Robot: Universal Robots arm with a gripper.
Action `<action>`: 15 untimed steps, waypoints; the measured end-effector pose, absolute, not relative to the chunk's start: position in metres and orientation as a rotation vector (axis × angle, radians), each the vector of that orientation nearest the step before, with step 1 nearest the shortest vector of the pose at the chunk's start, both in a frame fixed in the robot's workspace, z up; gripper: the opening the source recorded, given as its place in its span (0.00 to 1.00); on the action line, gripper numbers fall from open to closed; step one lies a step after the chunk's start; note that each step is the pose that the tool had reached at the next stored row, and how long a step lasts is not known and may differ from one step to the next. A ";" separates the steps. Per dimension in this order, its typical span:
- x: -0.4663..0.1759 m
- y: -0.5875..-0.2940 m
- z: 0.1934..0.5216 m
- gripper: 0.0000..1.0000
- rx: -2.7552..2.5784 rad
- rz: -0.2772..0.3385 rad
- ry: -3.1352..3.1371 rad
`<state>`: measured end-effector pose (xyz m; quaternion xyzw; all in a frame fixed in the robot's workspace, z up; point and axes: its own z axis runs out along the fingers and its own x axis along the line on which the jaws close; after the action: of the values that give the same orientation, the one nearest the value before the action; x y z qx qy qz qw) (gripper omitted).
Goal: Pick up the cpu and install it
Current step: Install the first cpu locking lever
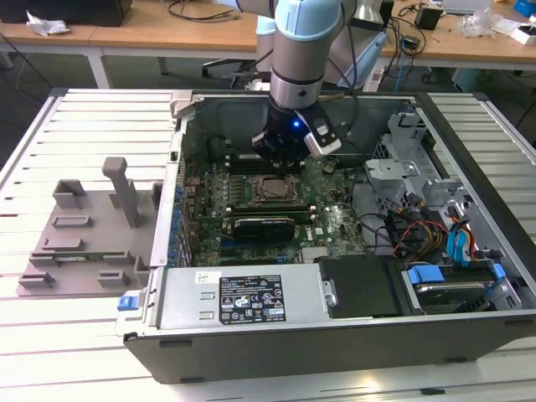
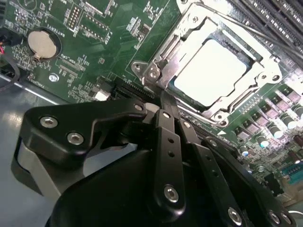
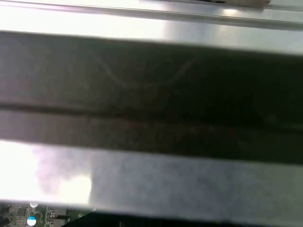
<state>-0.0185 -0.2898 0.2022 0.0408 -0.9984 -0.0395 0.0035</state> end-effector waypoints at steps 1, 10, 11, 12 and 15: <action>-0.018 -0.290 0.202 0.11 0.128 -0.124 -3.130; -0.018 -0.289 0.200 0.11 0.128 -0.125 -3.129; -0.018 -0.289 0.200 0.11 0.128 -0.125 -3.129; -0.018 -0.288 0.201 0.11 0.128 -0.126 -3.130; -0.018 -0.288 0.206 0.11 0.128 -0.123 -3.129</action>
<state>-0.0177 -0.2885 0.2057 0.0409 -0.9984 -0.0392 0.0035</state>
